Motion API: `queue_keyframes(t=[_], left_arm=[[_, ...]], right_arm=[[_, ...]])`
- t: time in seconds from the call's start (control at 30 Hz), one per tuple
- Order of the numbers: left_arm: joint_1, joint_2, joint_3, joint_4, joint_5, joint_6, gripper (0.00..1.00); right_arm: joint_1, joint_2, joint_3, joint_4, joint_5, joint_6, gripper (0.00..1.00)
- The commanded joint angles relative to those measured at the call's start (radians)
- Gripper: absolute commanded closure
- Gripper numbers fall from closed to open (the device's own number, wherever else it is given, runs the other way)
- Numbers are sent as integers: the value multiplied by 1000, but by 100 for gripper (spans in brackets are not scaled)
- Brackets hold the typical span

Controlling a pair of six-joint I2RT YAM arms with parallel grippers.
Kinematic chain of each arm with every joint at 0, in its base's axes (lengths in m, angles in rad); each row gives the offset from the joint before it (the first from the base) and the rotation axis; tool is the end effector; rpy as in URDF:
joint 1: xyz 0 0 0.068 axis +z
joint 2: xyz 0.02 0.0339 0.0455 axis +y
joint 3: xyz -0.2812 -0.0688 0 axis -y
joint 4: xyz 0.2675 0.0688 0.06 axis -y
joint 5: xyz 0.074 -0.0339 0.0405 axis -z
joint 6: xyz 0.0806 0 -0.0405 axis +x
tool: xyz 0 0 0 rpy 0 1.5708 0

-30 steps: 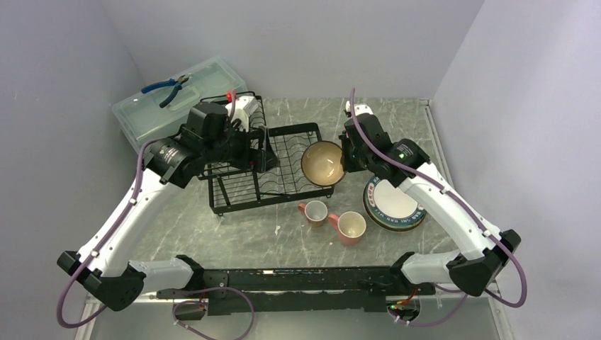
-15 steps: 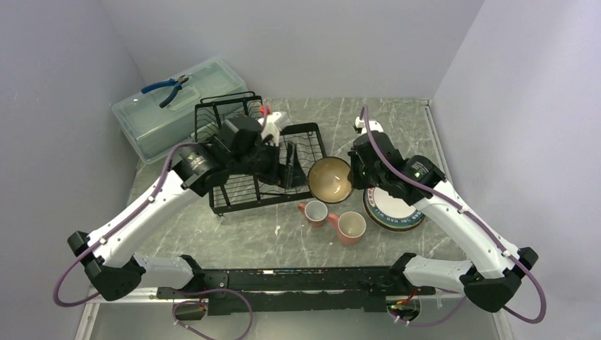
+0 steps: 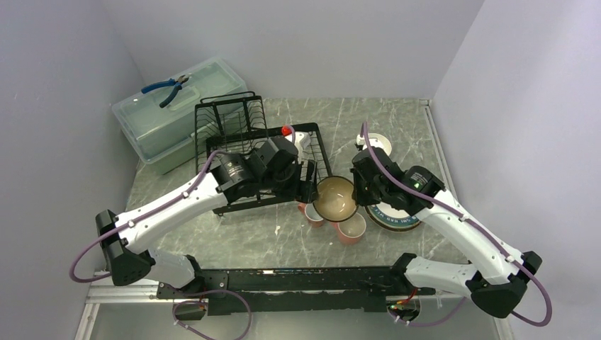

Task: Load the mixed dishes into the dish rack
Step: Pick up the bowl from the center of the board.

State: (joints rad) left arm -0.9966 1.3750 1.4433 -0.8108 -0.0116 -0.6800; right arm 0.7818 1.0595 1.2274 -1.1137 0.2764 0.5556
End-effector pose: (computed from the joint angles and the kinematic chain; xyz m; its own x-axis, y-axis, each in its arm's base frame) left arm 0.1865 -0.2866 0.3629 -0.8106 0.0954 -0.5778 0.4183 0.7849 -0.4572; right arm 0.1750 0.1428 0.3397 -0.7867 -0.0660 -0.6138 -0.1760 0.9770 0.1206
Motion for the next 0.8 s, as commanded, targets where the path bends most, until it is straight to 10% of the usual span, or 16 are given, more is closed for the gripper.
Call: queue_keyframes(t=[0.0,0.77], left_arm=[[-4,24,10,6,-72,-43,18],[-4,78,-18,32,-14,-34,52]], right_arm=[[28,-27,21,46,-13,46,100],[97,48,116,28,57,77,100]])
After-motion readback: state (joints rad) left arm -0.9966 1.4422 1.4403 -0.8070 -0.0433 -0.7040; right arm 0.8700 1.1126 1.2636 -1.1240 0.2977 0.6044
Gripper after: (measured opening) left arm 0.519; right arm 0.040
